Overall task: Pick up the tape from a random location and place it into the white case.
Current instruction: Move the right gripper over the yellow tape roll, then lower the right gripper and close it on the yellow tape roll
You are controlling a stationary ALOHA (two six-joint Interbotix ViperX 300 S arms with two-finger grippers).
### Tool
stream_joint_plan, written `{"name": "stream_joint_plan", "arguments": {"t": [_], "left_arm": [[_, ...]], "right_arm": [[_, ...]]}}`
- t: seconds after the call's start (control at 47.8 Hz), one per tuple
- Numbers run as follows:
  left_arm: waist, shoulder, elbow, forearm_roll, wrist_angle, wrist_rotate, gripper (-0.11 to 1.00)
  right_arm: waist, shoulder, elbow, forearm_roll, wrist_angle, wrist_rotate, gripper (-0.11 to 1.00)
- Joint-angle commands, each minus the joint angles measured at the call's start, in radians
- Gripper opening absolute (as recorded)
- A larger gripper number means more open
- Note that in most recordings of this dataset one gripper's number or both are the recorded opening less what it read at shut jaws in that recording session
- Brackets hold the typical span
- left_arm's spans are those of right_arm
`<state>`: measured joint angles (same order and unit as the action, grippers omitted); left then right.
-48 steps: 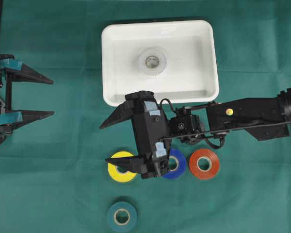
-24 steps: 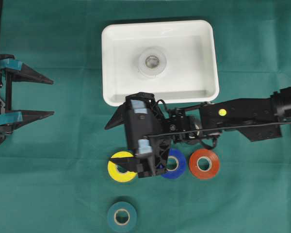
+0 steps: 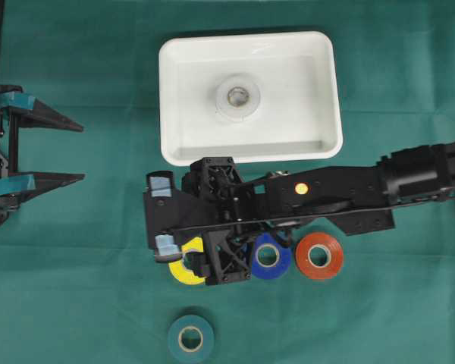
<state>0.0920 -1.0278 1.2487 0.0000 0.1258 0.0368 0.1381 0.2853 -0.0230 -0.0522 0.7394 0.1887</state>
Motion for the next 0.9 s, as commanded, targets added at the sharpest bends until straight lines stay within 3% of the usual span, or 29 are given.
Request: {"name": "stream_joint_plan", "arguments": {"t": [0.0,0.878], "left_arm": [[0.002,0.009,-0.012,-0.002,-0.005,-0.002,0.94],[0.002,0.009,-0.012,-0.002,0.006,-0.002,0.94]], "right_arm": [[-0.002,-0.006,-0.055,0.003,0.046,0.002,0.91],[0.003,0.005,-0.077,0.003,0.054,0.002,0.91]]}}
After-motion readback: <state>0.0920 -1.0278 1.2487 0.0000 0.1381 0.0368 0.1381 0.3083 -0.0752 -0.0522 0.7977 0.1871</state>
